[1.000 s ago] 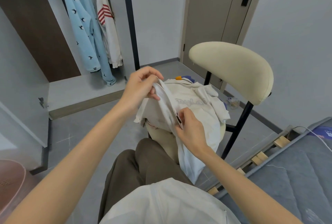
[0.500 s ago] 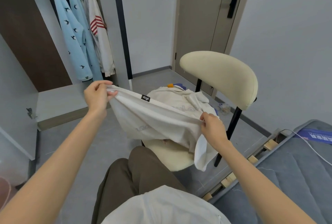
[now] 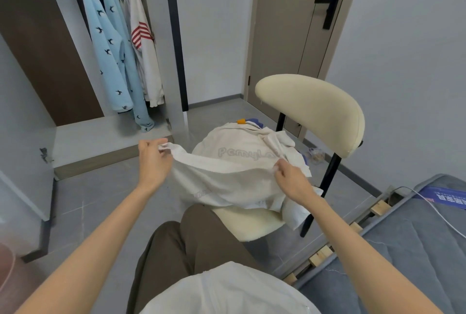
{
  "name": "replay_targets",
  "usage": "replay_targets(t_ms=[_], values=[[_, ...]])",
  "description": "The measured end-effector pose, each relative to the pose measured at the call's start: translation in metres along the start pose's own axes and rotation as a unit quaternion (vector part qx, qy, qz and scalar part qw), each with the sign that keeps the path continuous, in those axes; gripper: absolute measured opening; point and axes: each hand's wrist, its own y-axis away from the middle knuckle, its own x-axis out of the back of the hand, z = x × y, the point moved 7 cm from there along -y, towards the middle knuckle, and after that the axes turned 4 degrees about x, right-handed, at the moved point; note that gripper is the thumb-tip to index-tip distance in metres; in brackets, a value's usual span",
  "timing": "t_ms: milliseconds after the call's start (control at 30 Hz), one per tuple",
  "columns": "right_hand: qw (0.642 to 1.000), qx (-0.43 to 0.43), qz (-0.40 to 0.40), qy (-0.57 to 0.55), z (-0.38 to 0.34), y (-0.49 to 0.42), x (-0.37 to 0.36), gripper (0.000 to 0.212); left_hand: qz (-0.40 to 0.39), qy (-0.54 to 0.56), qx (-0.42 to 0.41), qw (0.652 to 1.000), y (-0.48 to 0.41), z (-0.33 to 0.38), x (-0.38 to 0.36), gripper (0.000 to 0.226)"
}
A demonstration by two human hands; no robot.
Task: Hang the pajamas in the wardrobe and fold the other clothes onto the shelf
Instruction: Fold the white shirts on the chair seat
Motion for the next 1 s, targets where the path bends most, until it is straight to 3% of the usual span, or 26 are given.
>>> replay_targets(t_ms=[67, 167, 267, 333, 433, 533, 633, 767, 833, 933, 1000], values=[[0.987, -0.003, -0.143, 0.075, 0.011, 0.012, -0.025, 0.016, 0.012, -0.018, 0.004, 1.000, 0.005, -0.016, 0.003, 0.031], [0.936, -0.032, -0.308, 0.168, 0.036, 0.037, -0.059, 0.042, 0.020, -0.047, 0.021, 0.998, 0.010, -0.035, 0.002, 0.025], [0.880, -0.056, -0.409, 0.235, 0.058, 0.059, -0.088, 0.047, 0.023, -0.060, 0.022, 0.998, 0.012, -0.044, -0.001, 0.023], [0.870, -0.078, -0.437, 0.215, 0.065, 0.065, -0.100, 0.046, 0.019, -0.064, 0.023, 0.998, 0.011, -0.049, -0.005, 0.022], [0.901, -0.083, -0.414, 0.097, 0.059, 0.058, -0.109, 0.041, 0.015, -0.051, 0.042, 0.998, 0.012, -0.055, -0.009, 0.023], [0.955, -0.065, -0.287, -0.024, 0.046, 0.038, -0.111, 0.039, 0.018, -0.012, 0.058, 0.998, 0.015, -0.057, -0.013, 0.026], [0.978, -0.012, -0.210, -0.012, 0.031, 0.019, -0.119, 0.057, 0.037, 0.033, 0.063, 0.997, 0.019, -0.057, -0.011, 0.023], [0.973, 0.015, -0.230, 0.030, 0.014, 0.004, -0.151, 0.077, 0.040, 0.057, 0.037, 0.997, 0.017, -0.052, -0.006, 0.024], [0.975, 0.006, -0.220, 0.033, 0.011, -0.001, -0.163, 0.071, 0.031, 0.059, 0.017, 0.998, 0.015, -0.049, -0.004, 0.024], [0.984, 0.006, -0.175, 0.013, 0.005, -0.006, -0.169, 0.039, 0.012, 0.047, -0.012, 0.999, 0.012, -0.046, -0.003, 0.022], [0.988, 0.024, -0.152, 0.034, 0.003, -0.007, -0.168, 0.029, 0.000, 0.046, -0.009, 0.999, 0.009, -0.045, -0.004, 0.023]])
